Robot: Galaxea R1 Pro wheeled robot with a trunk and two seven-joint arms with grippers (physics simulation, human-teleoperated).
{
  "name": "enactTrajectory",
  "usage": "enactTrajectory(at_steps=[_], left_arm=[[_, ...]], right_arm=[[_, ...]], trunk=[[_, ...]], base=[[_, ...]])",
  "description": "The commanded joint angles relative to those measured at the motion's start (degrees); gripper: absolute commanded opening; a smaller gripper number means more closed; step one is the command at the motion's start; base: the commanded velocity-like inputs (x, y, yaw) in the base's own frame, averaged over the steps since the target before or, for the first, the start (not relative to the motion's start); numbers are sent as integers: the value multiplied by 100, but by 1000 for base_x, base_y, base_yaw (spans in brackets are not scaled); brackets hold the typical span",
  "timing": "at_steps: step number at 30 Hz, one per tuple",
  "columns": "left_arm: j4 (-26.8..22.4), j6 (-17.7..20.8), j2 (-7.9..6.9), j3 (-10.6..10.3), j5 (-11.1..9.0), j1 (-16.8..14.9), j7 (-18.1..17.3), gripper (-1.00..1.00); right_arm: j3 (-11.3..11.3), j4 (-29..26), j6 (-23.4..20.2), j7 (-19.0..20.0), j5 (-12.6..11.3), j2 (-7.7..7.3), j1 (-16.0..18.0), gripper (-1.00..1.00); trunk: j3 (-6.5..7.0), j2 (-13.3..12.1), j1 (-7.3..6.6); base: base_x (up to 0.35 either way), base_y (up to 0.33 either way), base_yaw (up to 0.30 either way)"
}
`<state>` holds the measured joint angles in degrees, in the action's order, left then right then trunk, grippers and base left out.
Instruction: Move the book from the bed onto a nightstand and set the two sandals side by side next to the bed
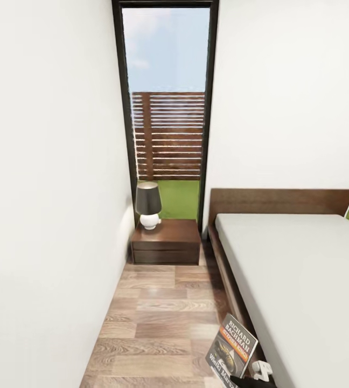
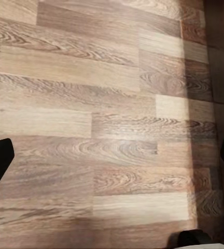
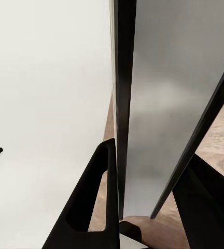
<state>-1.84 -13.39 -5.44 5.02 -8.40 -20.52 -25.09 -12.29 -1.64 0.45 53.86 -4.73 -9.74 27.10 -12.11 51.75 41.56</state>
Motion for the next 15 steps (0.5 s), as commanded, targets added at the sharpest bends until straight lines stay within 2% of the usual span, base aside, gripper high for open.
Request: enactTrajectory(at_steps=[1, 8, 15], left_arm=[[9, 3, -1, 43, -16, -5, -40, 100], [9, 3, -1, 43, -14, -5, -40, 100], [9, 3, -1, 43, -16, -6, -40, 100]], right_arm=[[7, 5, -2, 29, -64, -2, 6, -100], [7, 4, -2, 40, -64, -2, 6, -100], [7, 5, -2, 37, -65, 5, 6, -100]], trunk=[[-8, 5, 4], [-8, 5, 4], [-8, 5, 4]], base=[[330, 0, 0], [330, 0, -7], [330, 0, -112]])
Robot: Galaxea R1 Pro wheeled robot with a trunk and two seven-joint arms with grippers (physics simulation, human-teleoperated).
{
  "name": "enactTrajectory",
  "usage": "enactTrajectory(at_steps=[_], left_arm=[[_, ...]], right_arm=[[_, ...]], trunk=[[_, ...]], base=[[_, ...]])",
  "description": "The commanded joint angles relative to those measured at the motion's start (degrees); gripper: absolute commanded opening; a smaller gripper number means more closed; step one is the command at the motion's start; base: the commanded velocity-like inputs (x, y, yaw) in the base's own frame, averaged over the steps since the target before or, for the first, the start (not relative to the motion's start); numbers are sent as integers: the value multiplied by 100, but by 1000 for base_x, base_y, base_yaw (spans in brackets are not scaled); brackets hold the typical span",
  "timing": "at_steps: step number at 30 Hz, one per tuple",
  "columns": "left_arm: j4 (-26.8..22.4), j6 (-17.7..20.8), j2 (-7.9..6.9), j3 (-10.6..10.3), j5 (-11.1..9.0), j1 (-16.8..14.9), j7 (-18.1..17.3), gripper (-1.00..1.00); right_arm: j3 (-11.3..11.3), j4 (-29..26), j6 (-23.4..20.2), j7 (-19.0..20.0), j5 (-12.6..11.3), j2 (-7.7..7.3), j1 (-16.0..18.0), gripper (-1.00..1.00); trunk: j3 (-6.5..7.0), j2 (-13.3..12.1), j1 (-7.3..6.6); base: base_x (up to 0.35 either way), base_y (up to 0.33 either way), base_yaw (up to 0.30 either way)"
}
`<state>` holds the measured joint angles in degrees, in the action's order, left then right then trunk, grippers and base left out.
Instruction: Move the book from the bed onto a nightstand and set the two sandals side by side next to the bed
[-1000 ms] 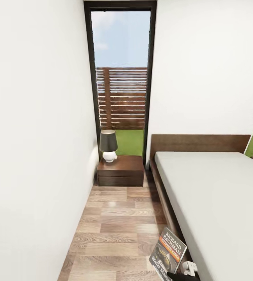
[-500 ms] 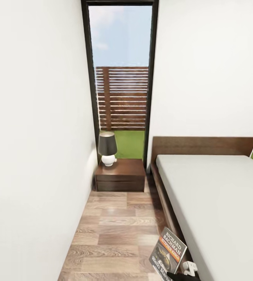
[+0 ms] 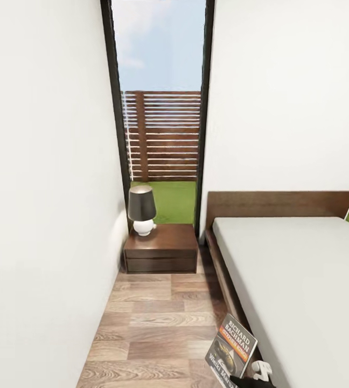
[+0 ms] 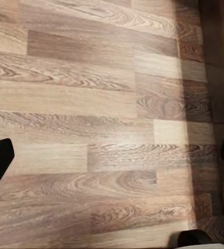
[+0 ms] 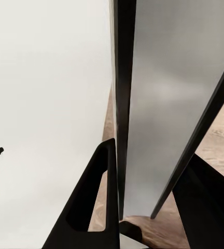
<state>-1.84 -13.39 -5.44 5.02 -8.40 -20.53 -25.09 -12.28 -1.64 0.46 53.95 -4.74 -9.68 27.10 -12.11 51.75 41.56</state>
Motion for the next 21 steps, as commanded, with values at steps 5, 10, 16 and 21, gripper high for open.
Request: enactTrajectory(at_steps=[5, 10, 16, 21], left_arm=[[8, 3, -1, 43, -16, -4, -40, 100], [8, 3, -1, 43, -19, -4, -40, 100], [8, 3, -1, 43, -16, -4, -40, 100], [8, 3, -1, 43, -18, -4, -40, 100]], right_arm=[[6, 5, -2, 22, -64, -2, 6, -100], [6, 6, -2, 19, -64, 1, 6, -100], [6, 6, -2, 19, -63, 1, 6, -100], [6, 6, -2, 19, -64, 1, 6, -100]], trunk=[[-8, 5, 4], [-8, 5, 4], [-8, 5, 4], [-8, 5, 4]], base=[[330, 0, -19], [330, 0, -2], [330, 0, 0], [330, 0, 0]])
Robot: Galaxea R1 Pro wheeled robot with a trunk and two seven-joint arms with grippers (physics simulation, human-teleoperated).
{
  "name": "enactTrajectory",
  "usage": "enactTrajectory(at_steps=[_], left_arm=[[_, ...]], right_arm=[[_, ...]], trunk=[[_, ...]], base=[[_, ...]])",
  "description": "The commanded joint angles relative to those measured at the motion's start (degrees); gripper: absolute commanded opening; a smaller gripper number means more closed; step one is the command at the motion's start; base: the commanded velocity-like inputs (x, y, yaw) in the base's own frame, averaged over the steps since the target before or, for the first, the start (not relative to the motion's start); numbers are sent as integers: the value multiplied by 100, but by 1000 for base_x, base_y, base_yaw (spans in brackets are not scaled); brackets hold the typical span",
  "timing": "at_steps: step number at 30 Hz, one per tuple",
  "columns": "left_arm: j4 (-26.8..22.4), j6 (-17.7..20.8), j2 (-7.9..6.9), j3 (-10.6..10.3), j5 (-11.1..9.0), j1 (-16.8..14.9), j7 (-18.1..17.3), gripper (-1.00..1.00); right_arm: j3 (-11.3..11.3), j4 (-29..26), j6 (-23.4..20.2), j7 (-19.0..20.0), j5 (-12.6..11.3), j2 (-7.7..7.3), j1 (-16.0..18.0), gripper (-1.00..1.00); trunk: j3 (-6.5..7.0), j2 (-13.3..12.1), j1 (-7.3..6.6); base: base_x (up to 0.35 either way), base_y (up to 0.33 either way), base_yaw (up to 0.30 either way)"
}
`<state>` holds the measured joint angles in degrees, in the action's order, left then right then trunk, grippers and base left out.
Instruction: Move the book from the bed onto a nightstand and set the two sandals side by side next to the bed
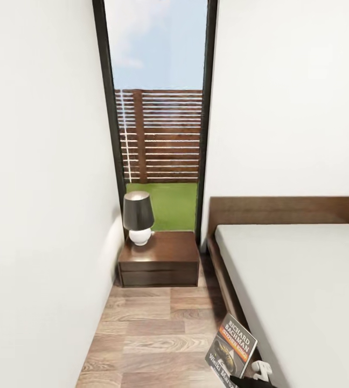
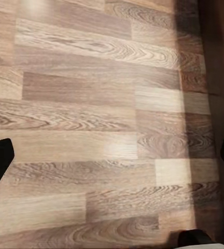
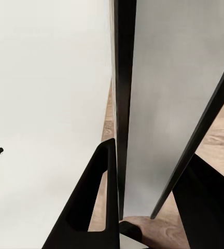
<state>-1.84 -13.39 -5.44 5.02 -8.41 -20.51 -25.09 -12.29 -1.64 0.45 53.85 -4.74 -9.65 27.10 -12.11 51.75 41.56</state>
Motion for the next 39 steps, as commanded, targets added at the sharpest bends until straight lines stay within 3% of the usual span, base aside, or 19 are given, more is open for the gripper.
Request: enactTrajectory(at_steps=[1, 39], left_arm=[[9, 3, -1, 43, -17, -5, -38, 100], [9, 3, -1, 43, -14, -5, -40, 100]], right_arm=[[7, 5, -2, 29, -63, -2, 6, -100], [7, 5, -2, 29, -64, -2, 6, -100]], trunk=[[-8, 5, 4], [-8, 5, 4]], base=[[330, 0, 0], [330, 0, 0]])
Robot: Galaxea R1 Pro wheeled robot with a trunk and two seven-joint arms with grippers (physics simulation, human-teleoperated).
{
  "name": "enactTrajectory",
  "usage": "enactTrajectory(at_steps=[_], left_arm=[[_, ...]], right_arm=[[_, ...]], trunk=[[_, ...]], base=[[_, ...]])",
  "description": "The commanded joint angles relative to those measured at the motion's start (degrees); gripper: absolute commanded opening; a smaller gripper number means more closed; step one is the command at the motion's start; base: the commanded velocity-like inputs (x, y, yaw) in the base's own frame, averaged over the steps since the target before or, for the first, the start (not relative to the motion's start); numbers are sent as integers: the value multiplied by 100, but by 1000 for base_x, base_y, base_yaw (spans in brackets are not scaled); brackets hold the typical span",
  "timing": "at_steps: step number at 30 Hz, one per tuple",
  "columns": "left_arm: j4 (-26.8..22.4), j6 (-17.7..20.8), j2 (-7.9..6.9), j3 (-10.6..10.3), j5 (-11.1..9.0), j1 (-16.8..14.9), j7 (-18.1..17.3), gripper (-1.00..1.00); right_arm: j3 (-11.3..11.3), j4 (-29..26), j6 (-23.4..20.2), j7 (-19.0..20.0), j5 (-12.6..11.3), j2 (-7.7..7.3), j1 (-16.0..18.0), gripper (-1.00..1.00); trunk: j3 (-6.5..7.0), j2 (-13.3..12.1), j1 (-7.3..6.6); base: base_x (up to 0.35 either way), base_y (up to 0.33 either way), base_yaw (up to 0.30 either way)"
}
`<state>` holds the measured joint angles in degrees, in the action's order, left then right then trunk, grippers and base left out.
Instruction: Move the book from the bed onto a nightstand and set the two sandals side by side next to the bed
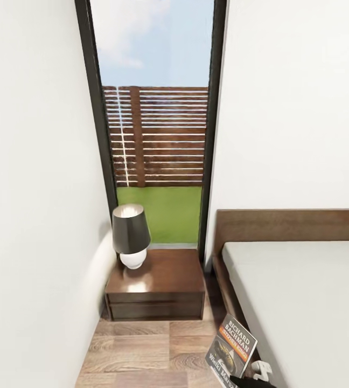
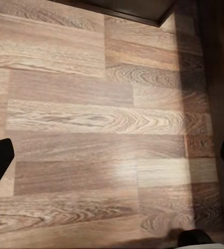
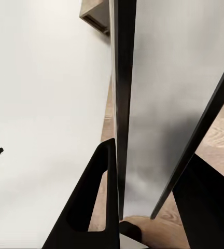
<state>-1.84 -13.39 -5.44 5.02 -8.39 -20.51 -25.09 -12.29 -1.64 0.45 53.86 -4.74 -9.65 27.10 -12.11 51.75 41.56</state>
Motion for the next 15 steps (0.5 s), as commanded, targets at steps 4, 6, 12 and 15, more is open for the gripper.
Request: enactTrajectory(at_steps=[4, 6, 12, 15], left_arm=[[9, 3, -1, 43, -14, -5, -40, 100], [9, 3, -1, 43, -18, -5, -39, 100], [9, 3, -1, 43, -20, -5, -40, 100], [9, 3, -1, 43, -18, -5, -40, 100]], right_arm=[[8, 5, -2, 29, -64, -2, 6, -100], [8, 5, -2, 29, -63, -2, 6, -100], [8, 5, -2, 29, -63, -2, 6, -100], [8, 5, -2, 29, -64, -2, 6, -100]], trunk=[[-8, 5, 4], [-8, 5, 4], [-8, 5, 4], [-8, 5, 4]], base=[[330, 0, 0], [330, 0, 0], [330, 0, 0], [330, 0, 0]])
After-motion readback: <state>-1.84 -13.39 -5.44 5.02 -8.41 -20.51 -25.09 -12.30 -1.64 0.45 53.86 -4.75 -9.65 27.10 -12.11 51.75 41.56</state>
